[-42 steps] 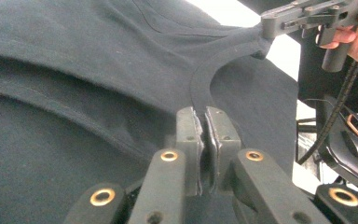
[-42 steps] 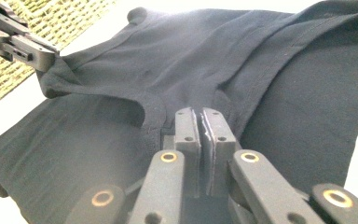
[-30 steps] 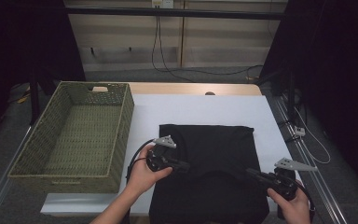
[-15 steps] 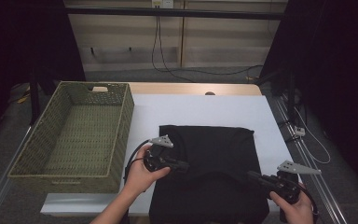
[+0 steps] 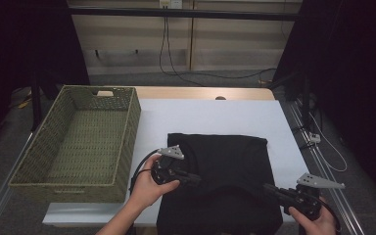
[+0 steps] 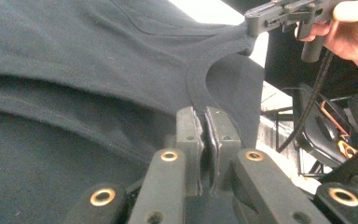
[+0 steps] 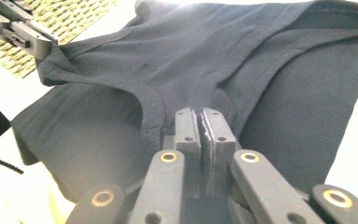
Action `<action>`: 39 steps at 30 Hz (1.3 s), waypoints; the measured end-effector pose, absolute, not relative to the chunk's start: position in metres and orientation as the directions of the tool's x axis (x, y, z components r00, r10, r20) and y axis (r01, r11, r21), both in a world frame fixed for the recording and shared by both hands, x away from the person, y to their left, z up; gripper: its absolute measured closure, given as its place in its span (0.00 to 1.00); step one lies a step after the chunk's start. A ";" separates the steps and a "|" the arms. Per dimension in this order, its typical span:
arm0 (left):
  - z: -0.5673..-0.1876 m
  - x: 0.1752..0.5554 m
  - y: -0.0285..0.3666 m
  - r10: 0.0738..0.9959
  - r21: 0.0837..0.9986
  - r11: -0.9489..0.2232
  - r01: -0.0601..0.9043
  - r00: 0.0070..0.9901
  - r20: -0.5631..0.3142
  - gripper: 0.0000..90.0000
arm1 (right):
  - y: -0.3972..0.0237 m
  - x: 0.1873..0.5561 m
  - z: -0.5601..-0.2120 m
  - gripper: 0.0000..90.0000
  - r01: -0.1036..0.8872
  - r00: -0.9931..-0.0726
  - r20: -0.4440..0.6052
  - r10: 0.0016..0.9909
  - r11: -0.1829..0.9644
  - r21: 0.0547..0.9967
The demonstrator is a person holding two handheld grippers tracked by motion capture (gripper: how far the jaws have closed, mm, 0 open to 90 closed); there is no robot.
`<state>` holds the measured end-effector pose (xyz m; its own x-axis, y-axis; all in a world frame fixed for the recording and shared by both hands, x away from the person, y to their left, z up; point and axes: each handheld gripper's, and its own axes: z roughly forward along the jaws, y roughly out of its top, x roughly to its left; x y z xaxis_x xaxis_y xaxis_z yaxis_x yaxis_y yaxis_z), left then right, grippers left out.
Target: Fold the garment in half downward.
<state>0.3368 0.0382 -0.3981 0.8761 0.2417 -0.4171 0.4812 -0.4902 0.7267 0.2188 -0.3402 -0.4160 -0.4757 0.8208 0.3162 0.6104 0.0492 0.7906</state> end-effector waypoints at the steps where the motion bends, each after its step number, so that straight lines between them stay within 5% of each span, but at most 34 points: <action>1: -0.398 0.335 0.038 0.240 0.726 -0.489 0.483 0.875 -0.421 0.94 | -0.340 0.217 -0.416 0.96 0.609 -0.481 0.313 0.819 0.056 0.791; 14: -0.422 0.332 0.037 0.225 0.653 -0.559 0.511 0.851 -0.474 0.90 | -0.335 0.210 -0.431 0.93 0.653 -0.514 0.319 0.796 0.122 0.747; 16: -0.425 0.334 0.036 0.229 0.647 -0.573 0.503 0.857 -0.463 0.81 | -0.332 0.212 -0.432 0.82 0.658 -0.519 0.321 0.792 0.130 0.742; 18: -0.426 0.338 0.037 0.242 0.652 -0.563 0.509 0.855 -0.458 0.58 | -0.330 0.216 -0.433 0.59 0.656 -0.508 0.313 0.802 0.125 0.745; 23: -0.420 0.351 0.040 0.291 0.654 -0.550 0.520 0.853 -0.433 0.38 | -0.331 0.230 -0.426 0.42 0.635 -0.483 0.287 0.827 0.106 0.765; 39: -0.412 0.406 0.043 0.418 0.670 -0.492 0.556 0.826 -0.378 0.23 | -0.346 0.331 -0.429 0.33 0.634 -0.326 0.206 0.923 0.052 0.772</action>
<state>0.4056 0.0426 -0.4124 0.8259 0.4183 -0.3780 0.5558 -0.4915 0.6705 0.3309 -0.3464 -0.4286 -0.3256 0.9229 0.2057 0.6340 0.0517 0.7716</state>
